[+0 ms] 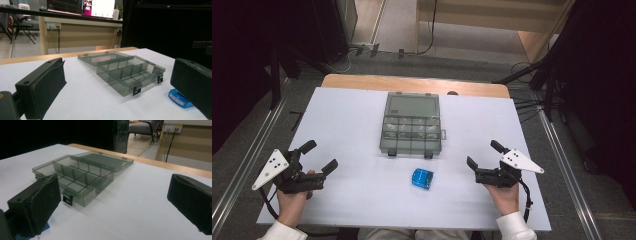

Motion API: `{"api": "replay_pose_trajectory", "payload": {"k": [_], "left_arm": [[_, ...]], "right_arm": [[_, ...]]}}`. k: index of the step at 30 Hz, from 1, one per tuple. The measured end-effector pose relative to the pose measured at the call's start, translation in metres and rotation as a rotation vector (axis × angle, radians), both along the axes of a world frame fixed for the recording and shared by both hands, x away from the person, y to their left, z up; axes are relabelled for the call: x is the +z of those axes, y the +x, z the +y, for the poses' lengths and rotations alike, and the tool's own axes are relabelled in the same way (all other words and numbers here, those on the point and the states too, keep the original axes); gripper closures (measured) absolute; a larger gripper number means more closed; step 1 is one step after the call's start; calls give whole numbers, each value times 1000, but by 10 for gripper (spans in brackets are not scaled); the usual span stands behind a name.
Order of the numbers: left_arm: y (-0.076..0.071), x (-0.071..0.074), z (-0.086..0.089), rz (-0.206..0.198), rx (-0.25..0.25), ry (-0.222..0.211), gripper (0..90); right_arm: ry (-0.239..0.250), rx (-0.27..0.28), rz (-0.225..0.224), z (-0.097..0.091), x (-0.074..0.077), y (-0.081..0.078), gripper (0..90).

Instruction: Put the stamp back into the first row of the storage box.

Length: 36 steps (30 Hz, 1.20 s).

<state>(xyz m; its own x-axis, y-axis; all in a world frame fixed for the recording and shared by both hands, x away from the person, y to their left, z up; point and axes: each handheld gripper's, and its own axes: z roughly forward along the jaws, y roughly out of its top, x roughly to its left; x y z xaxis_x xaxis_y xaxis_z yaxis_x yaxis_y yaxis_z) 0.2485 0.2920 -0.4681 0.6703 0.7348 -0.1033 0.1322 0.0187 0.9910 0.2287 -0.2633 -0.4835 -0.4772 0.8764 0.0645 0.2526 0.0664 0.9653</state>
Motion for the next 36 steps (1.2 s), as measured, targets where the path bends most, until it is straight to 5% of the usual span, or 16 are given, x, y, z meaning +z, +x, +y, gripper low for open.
{"api": "replay_pose_trajectory", "payload": {"k": [18, 36], "left_arm": [[-1, 0, 0, 9, -5, 1, 0], [-1, 0, -1, 25, -12, -1, 0]], "right_arm": [[-27, 13, 14, 2, -1, -1, 0], [-123, 90, 75, 22, -8, 3, 0]]}}
